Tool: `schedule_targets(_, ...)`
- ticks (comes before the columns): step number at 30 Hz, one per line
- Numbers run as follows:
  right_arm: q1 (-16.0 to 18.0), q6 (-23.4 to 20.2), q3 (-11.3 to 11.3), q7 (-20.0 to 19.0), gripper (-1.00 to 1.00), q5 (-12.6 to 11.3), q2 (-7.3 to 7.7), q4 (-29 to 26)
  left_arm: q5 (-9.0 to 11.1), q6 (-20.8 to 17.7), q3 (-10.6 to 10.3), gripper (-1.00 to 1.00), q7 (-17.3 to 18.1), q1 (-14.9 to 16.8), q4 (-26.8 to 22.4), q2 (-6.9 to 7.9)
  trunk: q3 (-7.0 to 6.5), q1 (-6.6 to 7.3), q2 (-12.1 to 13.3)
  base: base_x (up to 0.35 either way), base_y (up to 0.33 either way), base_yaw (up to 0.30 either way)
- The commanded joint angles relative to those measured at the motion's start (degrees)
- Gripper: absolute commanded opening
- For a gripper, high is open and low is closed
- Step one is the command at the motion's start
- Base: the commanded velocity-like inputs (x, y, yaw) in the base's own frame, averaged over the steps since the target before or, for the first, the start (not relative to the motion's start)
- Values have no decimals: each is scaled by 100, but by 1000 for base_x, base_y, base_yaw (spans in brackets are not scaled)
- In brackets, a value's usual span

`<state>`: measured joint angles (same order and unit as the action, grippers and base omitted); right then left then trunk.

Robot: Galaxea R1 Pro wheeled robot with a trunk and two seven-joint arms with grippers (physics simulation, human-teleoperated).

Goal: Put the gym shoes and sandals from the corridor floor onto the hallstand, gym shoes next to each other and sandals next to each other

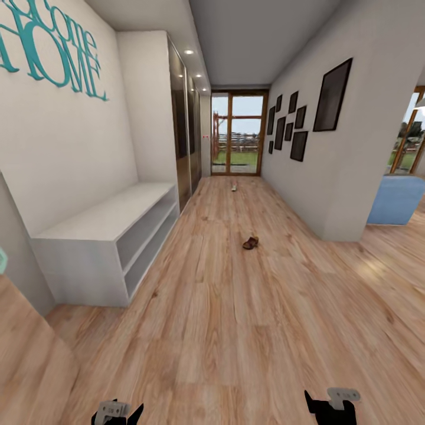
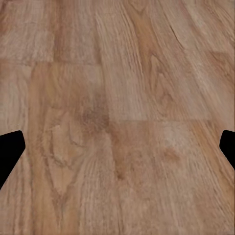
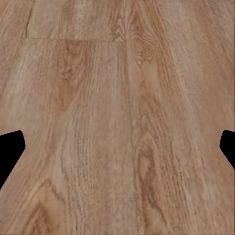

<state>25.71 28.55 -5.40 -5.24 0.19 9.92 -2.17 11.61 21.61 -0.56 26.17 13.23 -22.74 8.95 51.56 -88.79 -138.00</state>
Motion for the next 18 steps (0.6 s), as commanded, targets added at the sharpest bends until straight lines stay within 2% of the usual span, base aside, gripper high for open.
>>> schedule_targets(1, 4, 19, -49, -48, 100, 0, 1, 6, 54, 1, -6, 100, 38, 4, 7, 2, 6, -2, -2, 339, 59, 0)
schedule_targets(18, 4, 19, -49, -39, 100, -1, 1, 6, 51, -2, -6, 100, 38, 4, 7, 2, 6, -2, -2, 339, 12, 0)
